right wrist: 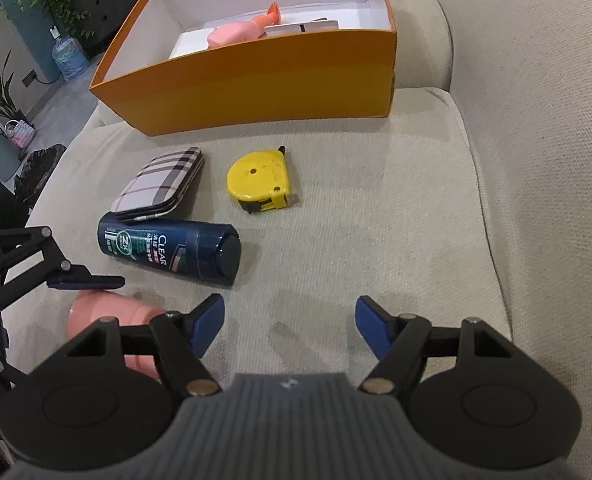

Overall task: Organize rigid objects
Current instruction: 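Grasp the pink cup with the left tool while the right tool grasps the plaid case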

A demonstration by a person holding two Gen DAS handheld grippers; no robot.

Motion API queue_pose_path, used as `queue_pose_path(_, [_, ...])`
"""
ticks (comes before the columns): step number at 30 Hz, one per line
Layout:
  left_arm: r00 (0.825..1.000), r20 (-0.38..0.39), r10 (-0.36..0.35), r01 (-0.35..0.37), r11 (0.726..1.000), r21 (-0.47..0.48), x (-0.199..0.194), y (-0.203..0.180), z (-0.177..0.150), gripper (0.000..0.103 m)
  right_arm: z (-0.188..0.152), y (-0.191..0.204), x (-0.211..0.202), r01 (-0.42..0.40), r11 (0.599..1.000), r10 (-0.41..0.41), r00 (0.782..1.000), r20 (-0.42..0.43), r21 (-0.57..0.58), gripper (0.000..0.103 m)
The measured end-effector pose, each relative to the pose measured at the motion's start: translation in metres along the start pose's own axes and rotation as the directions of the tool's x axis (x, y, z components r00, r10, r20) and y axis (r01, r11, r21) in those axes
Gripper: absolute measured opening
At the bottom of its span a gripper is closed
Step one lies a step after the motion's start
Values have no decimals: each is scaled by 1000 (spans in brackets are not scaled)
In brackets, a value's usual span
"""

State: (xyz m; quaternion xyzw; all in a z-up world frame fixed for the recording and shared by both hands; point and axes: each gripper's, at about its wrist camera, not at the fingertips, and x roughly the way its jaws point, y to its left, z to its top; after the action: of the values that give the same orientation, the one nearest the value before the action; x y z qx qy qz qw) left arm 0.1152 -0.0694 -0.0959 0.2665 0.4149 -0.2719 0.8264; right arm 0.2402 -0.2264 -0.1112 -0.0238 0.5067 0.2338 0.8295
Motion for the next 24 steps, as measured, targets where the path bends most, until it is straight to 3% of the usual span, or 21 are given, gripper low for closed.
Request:
queue_pose_path(3, [995,-36,88,-93,982,-166,-8,9,-12,73,1,0,1,-1,1000,1,1000,0,-2,72])
queue_pose_path(6, [987,-66,145,-159,928,-336,-18,24,-36,72,2,2,2,-1,1000,1,1000,-3,-9,72])
queue_pose_path(10, [987,-57,153,-160,842,-515,-31,43,-68,69,3,6,3,2,1000,-2,1000,1,-22,72])
queue_pose_path(14, [979,-92,181,-200,787,-583,-38,49,-80,67,9,20,4,-12,1000,12,1000,10,-22,72])
queue_pose_path(17, [977,-93,192,-208,762,-613,-41,53,-85,67,19,42,5,-19,998,21,999,27,-62,72])
queue_pose_path(24, [976,-104,191,-214,762,-611,-32,52,-91,63,48,92,18,-27,989,35,998,51,-146,72])
